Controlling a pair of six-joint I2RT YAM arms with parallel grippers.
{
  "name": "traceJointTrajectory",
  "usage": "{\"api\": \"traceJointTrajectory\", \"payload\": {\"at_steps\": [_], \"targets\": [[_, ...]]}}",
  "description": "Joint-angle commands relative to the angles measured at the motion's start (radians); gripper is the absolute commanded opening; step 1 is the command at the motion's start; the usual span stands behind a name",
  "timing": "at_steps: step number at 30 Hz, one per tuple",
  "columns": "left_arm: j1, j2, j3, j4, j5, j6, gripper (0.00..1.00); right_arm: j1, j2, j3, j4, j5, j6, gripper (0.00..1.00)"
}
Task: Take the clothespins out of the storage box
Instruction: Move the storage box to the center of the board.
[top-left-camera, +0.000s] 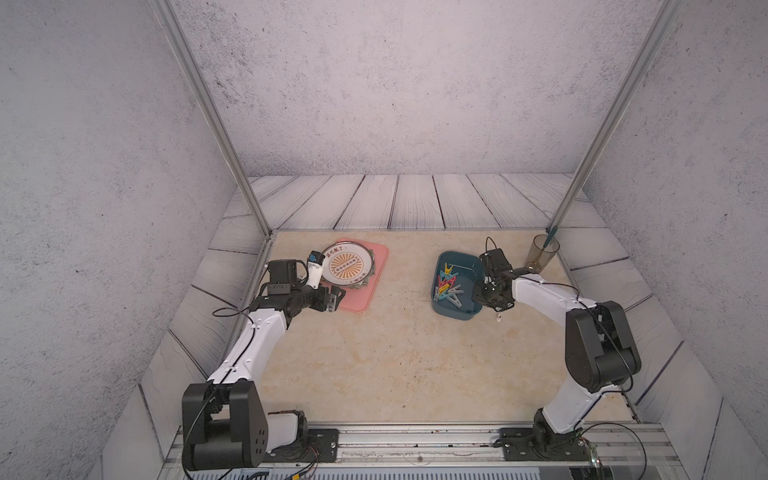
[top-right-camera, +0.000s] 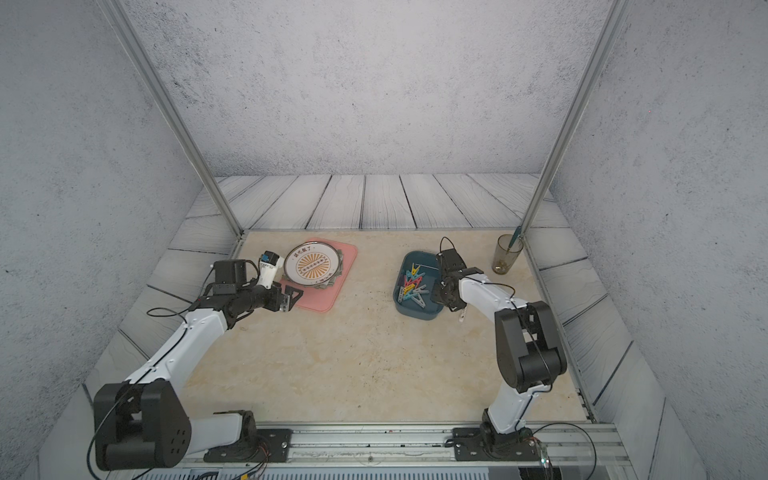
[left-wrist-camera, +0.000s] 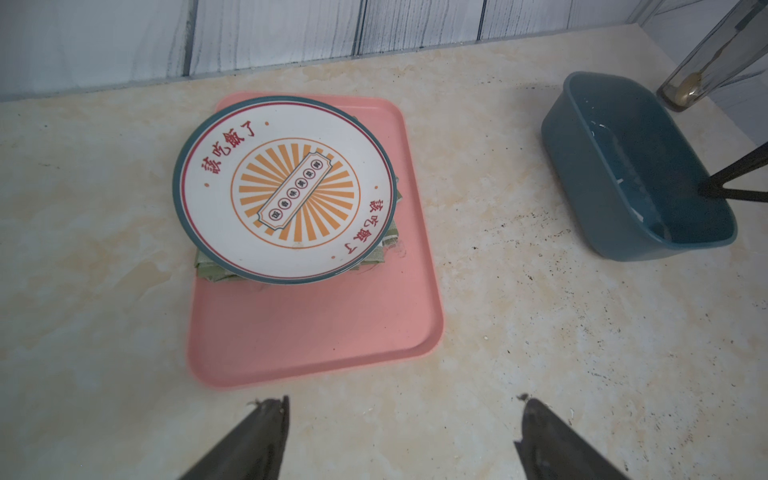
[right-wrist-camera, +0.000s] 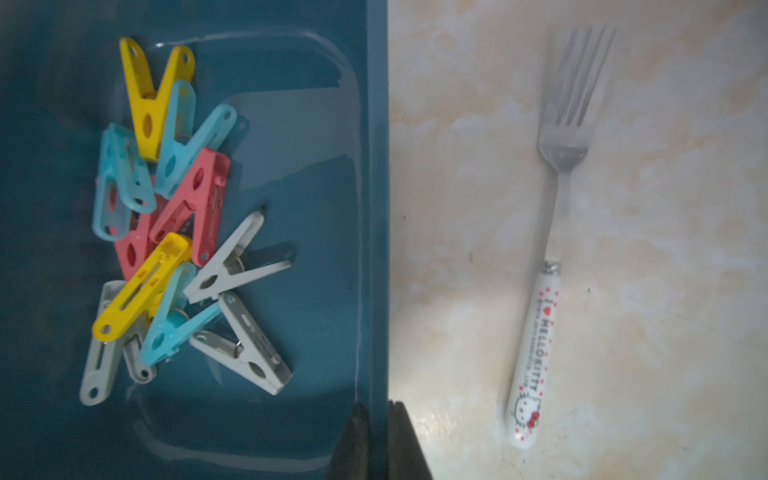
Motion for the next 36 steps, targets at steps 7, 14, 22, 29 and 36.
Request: {"api": "traceJointTrajectory", "payload": {"at_steps": [7, 14, 22, 29, 36], "targets": [[-0.028, -0.012, 0.08, -0.075, 0.044, -0.029, 0.9, 0.144, -0.206, -0.198, -0.043, 0.042, 0.099, 0.1], [-0.127, 0.012, 0.138, -0.14, 0.01, -0.028, 0.86, 0.322, -0.308, -0.348, -0.055, 0.078, 0.238, 0.1], [-0.277, 0.048, 0.21, -0.213, -0.03, -0.024, 0.84, 0.517, -0.444, -0.439, -0.159, 0.145, 0.402, 0.1], [-0.395, 0.067, 0.258, -0.26, -0.069, -0.007, 0.83, 0.607, -0.53, -0.453, -0.238, 0.166, 0.478, 0.11], [-0.516, 0.092, 0.292, -0.32, -0.087, 0.09, 0.82, 0.682, -0.534, -0.455, -0.24, 0.159, 0.509, 0.11]]}}
